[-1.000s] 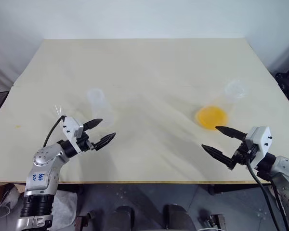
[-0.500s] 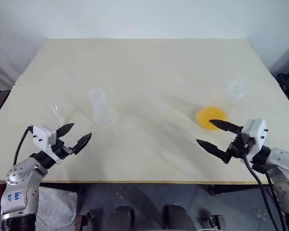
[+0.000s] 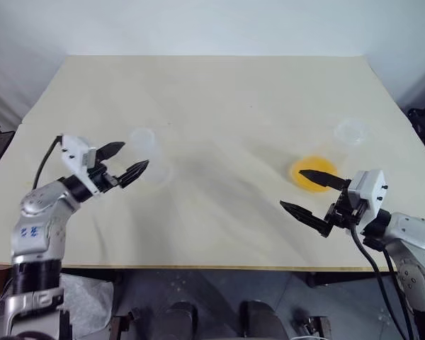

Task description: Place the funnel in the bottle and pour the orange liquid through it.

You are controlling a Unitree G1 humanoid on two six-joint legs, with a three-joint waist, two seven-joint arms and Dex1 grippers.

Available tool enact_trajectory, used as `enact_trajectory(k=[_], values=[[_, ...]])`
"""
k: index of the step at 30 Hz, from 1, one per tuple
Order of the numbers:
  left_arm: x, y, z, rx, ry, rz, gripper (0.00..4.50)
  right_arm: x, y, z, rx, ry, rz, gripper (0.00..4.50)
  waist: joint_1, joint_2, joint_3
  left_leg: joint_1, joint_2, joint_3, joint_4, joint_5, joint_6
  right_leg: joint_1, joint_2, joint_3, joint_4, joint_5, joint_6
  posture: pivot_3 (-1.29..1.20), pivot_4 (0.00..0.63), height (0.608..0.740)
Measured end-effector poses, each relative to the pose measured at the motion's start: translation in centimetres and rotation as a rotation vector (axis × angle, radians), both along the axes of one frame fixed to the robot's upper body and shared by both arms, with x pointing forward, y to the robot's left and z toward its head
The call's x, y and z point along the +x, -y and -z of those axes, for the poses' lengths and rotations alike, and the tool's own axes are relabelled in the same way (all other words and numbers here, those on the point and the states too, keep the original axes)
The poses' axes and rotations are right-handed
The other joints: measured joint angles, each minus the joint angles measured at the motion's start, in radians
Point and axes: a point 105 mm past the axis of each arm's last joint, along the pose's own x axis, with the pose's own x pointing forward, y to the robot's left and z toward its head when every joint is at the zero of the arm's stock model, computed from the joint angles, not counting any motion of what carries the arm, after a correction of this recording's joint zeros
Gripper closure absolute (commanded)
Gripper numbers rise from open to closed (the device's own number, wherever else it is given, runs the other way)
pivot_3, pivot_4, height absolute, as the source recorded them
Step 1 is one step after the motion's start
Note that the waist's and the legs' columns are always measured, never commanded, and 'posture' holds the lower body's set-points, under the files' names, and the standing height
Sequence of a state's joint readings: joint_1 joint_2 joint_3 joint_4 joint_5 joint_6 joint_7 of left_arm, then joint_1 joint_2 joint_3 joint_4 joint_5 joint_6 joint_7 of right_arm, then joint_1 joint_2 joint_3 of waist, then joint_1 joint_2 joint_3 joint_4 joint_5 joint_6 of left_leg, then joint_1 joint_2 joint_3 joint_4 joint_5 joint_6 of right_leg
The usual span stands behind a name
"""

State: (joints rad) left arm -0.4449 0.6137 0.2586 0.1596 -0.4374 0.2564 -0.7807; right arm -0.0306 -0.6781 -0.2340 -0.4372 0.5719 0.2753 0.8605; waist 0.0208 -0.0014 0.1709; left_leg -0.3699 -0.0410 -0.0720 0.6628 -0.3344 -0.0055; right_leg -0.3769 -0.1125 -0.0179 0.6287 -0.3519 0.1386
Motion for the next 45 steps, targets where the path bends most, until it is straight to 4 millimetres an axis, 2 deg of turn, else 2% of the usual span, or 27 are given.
enact_trajectory(k=[11,14,19,29,34,41,45], values=[[2.1,1.0,0.5,0.008,-0.007,0.049,0.01,-0.8,-1.2,-0.9,0.014,0.013,0.004,0.02,-0.003,0.000,0.000,-0.001,0.000,0.000,0.001,0.000,0.000,0.000,0.000,0.000,0.001,0.000,0.001,0.00,0.150,0.740],[2.4,1.5,0.1,-0.004,0.015,0.067,0.63,-0.8,-1.2,-0.9,0.022,0.014,0.012,0.00,-0.003,0.000,0.000,-0.001,0.000,0.000,0.001,0.000,0.000,0.000,0.000,0.000,0.002,0.000,0.001,0.00,0.150,0.740],[2.6,1.9,-0.5,-0.008,0.045,0.087,2.16,-0.8,-1.1,-1.0,0.024,0.014,0.017,0.00,-0.005,-0.001,0.000,-0.001,0.000,0.000,0.001,0.000,0.000,0.000,0.001,0.000,0.003,0.000,0.001,0.00,0.150,0.740],[2.4,2.2,-0.5,-0.011,0.030,0.119,2.19,-0.8,-1.0,-0.9,0.021,0.011,0.016,0.00,-0.008,-0.001,0.000,-0.001,0.000,0.000,0.001,0.000,0.000,0.000,0.001,-0.001,0.005,0.000,0.001,0.00,0.150,0.740],[1.5,6.3,-0.9,0.008,0.001,0.279,2.19,-1.2,0.4,0.1,-0.021,-0.039,0.025,0.00,0.005,-0.001,0.001,-0.001,-0.002,-0.001,0.003,0.000,0.002,0.000,-0.001,0.000,0.007,0.001,0.002,0.00,0.150,0.740],[0.5,14.5,-2.3,-0.006,0.035,0.541,2.19,-2.7,2.9,1.6,-0.031,-0.140,0.062,0.00,0.004,-0.003,0.002,-0.002,-0.002,-0.001,0.003,0.000,0.002,0.000,0.000,-0.001,0.006,0.001,0.002,0.00,0.150,0.740],[0.1,17.7,-2.8,0.007,0.050,0.650,2.19,-3.1,4.3,1.9,-0.035,-0.159,0.114,0.00,-0.002,-0.003,0.002,-0.001,-0.002,0.002,0.003,0.000,0.002,0.000,0.001,0.000,0.006,0.001,0.002,0.00,0.150,0.740]])
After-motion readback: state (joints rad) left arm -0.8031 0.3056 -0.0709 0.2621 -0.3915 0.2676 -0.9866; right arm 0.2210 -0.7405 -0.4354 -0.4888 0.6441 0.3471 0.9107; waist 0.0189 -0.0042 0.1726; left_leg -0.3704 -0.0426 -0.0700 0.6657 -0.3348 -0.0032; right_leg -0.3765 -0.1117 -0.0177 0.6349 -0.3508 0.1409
